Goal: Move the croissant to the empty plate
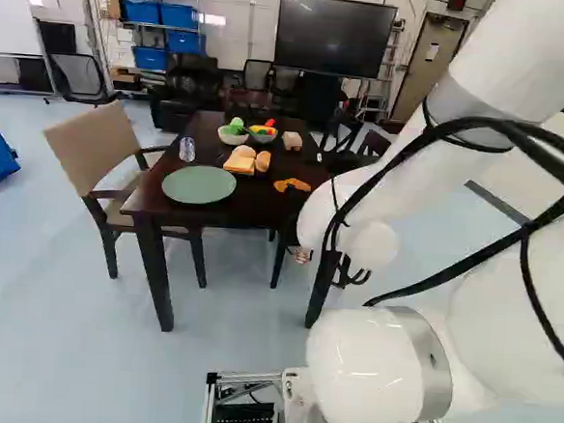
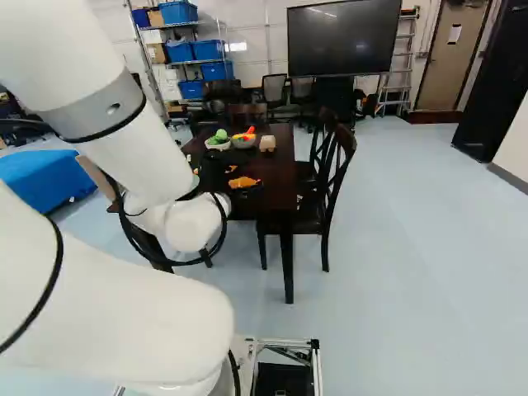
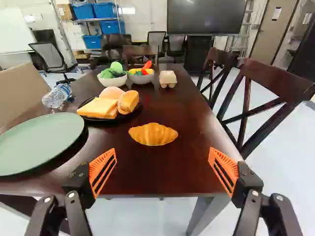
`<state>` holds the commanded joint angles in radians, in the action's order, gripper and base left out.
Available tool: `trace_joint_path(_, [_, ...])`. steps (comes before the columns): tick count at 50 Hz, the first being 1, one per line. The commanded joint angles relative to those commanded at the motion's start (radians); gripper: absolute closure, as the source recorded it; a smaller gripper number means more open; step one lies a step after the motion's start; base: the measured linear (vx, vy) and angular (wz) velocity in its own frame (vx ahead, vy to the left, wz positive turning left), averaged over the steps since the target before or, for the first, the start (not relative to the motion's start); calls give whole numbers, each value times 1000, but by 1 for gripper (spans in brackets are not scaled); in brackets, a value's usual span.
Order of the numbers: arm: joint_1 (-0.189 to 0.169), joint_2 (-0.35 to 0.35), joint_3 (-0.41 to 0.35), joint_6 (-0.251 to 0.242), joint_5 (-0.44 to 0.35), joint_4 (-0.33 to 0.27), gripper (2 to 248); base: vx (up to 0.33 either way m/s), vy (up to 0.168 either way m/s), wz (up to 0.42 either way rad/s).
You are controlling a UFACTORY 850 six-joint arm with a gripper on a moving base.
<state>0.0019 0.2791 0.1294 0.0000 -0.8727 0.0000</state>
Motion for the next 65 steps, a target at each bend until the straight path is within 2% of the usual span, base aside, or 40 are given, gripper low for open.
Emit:
trace_joint_path(11, [6,-35,58,0,11,0,3,0,0,0])
trace_joint_path(21, [16,-67,111,0,59,0,3,0,0,0])
trace_joint_path(40, [34,-126,212,0,202,-1,3,0,0,0])
trace_joint_path(65, [39,-195,341,0,404,-13,3,0,0,0])
